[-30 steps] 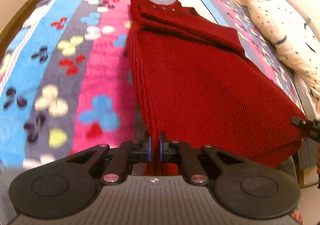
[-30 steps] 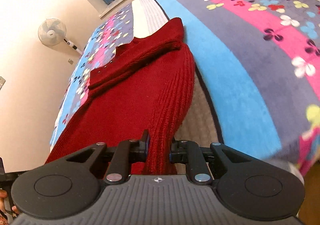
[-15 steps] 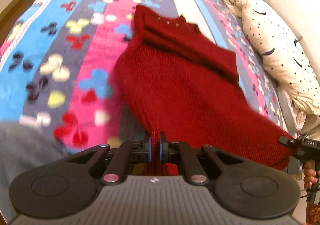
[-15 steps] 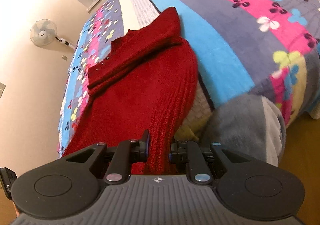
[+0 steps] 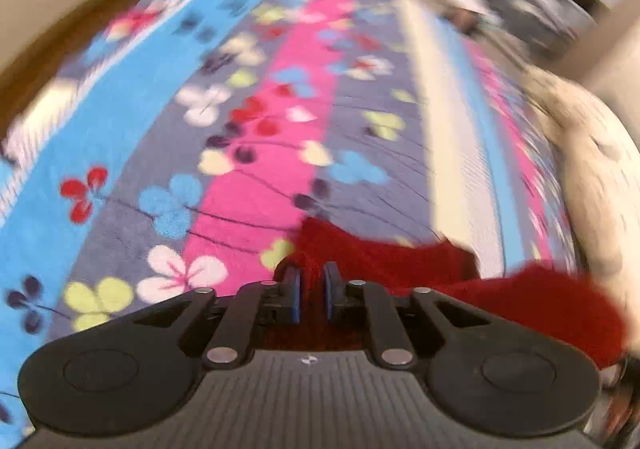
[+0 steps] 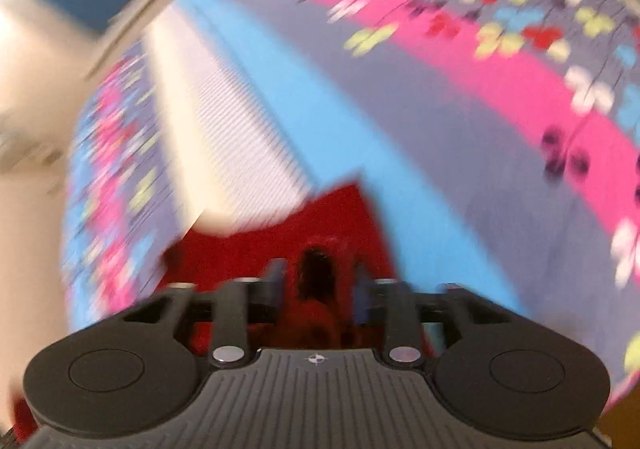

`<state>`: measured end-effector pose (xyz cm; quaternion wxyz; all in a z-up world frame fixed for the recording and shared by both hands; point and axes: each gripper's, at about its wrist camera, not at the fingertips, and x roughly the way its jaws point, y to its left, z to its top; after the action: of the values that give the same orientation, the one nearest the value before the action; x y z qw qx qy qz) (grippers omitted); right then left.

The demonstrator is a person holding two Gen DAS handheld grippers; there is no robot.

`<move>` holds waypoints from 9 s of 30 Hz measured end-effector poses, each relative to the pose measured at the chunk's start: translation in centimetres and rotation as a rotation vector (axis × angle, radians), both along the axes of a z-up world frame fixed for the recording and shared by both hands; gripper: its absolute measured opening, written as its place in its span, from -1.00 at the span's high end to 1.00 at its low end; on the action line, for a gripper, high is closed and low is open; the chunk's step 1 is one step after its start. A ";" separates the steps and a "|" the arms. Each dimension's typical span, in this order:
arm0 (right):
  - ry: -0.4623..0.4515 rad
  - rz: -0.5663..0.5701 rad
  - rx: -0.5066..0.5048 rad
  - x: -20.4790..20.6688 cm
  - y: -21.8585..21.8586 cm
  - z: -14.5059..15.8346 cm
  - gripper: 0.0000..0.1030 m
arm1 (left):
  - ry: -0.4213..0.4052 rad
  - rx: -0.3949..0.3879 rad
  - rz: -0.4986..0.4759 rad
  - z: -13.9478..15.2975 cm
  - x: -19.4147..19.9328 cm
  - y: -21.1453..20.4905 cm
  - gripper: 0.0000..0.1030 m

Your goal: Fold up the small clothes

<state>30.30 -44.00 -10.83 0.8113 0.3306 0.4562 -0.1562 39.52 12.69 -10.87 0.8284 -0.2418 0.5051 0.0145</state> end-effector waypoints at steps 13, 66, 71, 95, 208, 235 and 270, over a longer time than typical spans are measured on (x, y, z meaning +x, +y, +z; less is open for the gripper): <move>-0.126 0.152 -0.125 -4.6 3.0 -6.4 -0.41 | -0.102 0.204 -0.157 -3.6 -1.9 -2.0 -0.99; -0.111 0.184 -0.158 -14.2 4.6 -7.7 -0.26 | 0.013 0.207 -0.303 -8.1 -9.9 -2.1 -0.89; -0.037 0.228 -0.243 -14.3 6.6 -8.5 0.67 | 0.004 0.136 -0.211 -6.6 -11.9 -1.1 0.74; -0.248 0.315 -0.414 -28.8 13.6 3.7 -0.54 | -0.029 0.388 -0.156 3.2 -27.1 -4.9 -0.99; -0.500 0.672 -0.795 -7.5 41.1 3.6 0.71 | 0.033 0.324 0.025 -11.9 -17.8 3.7 -0.96; -0.377 1.271 -0.785 -13.2 50.2 -7.4 0.61 | -0.014 0.228 0.126 -11.6 -17.1 7.6 -0.99; -0.357 0.818 -0.496 -25.2 33.9 5.6 -0.41 | -0.058 0.317 -0.039 -1.3 -28.7 -0.2 -0.99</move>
<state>5.12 -10.13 -5.18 0.9254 -0.0562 0.3517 0.1297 10.80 12.53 -12.20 0.8705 -0.0985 0.4770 0.0712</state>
